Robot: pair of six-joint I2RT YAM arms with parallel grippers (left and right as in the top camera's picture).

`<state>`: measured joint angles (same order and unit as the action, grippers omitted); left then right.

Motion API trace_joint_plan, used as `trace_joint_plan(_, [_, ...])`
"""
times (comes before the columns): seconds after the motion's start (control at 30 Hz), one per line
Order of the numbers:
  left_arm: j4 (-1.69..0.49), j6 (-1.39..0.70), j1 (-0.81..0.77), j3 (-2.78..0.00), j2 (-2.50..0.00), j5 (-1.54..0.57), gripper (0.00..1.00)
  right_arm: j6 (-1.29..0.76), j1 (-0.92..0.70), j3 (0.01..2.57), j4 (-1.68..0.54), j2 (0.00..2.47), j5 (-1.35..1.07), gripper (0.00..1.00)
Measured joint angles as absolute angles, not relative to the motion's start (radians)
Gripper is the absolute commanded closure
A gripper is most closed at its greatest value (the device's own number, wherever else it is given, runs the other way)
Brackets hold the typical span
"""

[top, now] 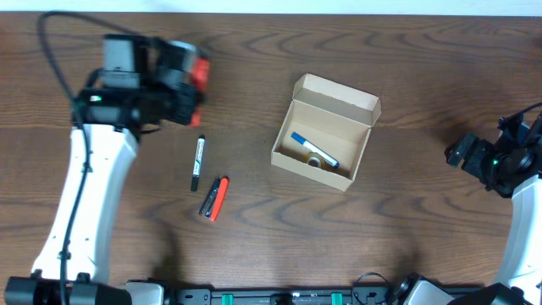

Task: Pack container
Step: 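Lift the knife and carry it with the left gripper into the box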

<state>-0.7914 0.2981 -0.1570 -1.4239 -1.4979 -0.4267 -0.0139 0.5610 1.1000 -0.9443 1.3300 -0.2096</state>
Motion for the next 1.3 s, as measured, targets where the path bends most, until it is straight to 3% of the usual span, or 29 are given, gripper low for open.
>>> trace_joint_plan(0.23, [-0.776,0.530,-0.463,-1.424,-1.526,-0.411,0.94,-0.014,0.561,1.100,-0.944,1.330,-0.210,0.01])
trace_joint_plan(0.5, [-0.725,0.732,-0.704,-1.424,-1.617,-0.200,0.94,-0.014,0.561,1.100,-0.944,1.330,-0.227,0.01])
trace_joint_plan(0.83, [-0.612,0.874,-0.741,-1.464,-1.771,0.030,0.94,-0.014,0.561,1.100,-0.945,1.330,-0.241,0.01])
trace_joint_plan(1.3, [-0.669,0.948,-0.766,-1.638,-1.906,0.063,0.94,-0.014,0.561,1.100,-0.944,1.330,-0.251,0.01])
